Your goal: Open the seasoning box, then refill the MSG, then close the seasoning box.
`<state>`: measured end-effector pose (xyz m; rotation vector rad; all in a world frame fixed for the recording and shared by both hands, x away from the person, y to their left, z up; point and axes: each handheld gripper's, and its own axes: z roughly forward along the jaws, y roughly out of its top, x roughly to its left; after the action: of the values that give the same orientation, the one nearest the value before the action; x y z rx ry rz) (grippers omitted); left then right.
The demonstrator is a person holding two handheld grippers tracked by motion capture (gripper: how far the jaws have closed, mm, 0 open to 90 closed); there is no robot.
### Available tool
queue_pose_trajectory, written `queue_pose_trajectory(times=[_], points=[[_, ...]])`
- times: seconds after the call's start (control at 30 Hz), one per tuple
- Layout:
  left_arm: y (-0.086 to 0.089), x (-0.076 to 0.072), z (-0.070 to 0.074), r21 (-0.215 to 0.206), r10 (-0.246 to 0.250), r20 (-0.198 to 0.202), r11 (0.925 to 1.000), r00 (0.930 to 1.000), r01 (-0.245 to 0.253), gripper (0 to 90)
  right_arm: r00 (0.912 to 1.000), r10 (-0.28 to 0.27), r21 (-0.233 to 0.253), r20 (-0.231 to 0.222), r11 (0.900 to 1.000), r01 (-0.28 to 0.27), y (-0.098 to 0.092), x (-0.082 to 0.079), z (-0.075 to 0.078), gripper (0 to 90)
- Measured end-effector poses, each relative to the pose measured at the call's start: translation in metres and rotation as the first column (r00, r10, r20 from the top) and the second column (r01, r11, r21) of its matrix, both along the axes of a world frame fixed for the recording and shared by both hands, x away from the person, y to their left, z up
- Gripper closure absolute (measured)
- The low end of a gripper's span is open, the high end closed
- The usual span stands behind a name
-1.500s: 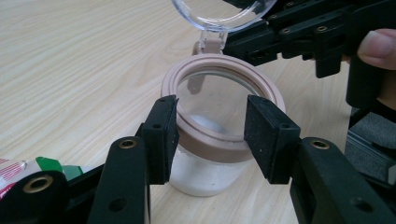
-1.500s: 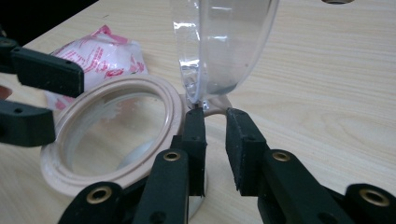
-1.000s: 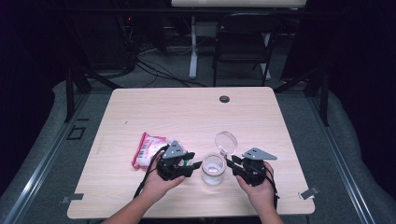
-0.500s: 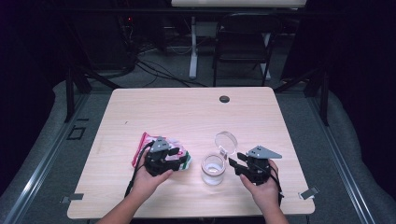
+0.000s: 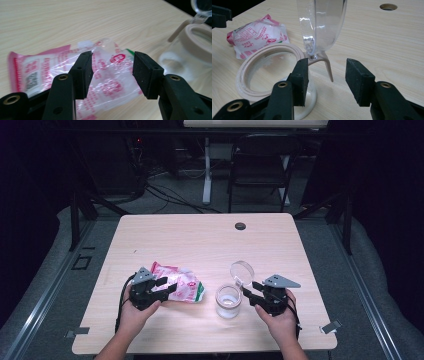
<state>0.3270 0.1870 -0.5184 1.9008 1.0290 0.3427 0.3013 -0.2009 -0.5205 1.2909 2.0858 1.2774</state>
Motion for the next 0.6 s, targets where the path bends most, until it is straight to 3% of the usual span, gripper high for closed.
queue_pose_trajectory(times=[0.07,0.23,0.27,0.3,0.33,0.37,0.47,0.5,0.6], points=[[0.001,-0.001,0.000,0.059,0.000,0.024,0.9982,0.9997,-0.001,50.2,1.0000,0.000,-0.001,0.000,1.000,0.000,0.000,0.000,0.000,53.2],[-0.003,-0.001,-0.005,0.138,0.002,0.043,0.9904,0.9991,-0.008,50.5,1.0000,0.004,-0.009,-0.008,1.000,-0.004,0.001,0.000,-0.002,52.6],[-0.003,-0.001,-0.005,0.138,0.002,0.043,0.9904,0.9991,-0.008,50.5,1.0000,0.004,-0.009,-0.008,1.000,-0.004,0.001,0.000,-0.002,52.6],[-0.004,0.000,-0.008,0.195,0.002,0.046,0.9808,0.9989,-0.011,50.5,0.9999,0.005,-0.011,-0.009,1.000,-0.005,0.001,0.000,-0.002,52.6],[-0.004,0.000,-0.008,0.195,0.002,0.046,0.9808,0.9989,-0.011,50.6,0.9999,0.005,-0.011,-0.009,1.000,-0.005,0.001,0.000,-0.002,52.6],[-0.004,0.002,-0.010,0.225,-0.002,0.037,0.9743,0.9993,-0.006,50.6,1.0000,0.005,-0.004,-0.007,1.000,-0.005,0.001,0.000,-0.002,52.6],[-0.004,0.002,-0.011,0.215,-0.019,0.026,0.9766,0.9995,0.013,50.2,0.9999,0.004,-0.009,-0.011,1.000,-0.004,0.000,0.001,-0.003,52.7],[-0.006,0.001,-0.011,0.201,-0.036,0.041,0.9793,0.9985,0.027,47.9,0.9998,0.008,-0.005,-0.018,1.000,-0.009,0.000,0.001,-0.004,52.6],[-0.009,-0.001,-0.010,0.206,-0.062,0.046,0.9773,0.9970,0.051,42.6,0.9997,0.008,-0.005,-0.025,1.000,-0.008,0.001,0.002,-0.006,52.7]])
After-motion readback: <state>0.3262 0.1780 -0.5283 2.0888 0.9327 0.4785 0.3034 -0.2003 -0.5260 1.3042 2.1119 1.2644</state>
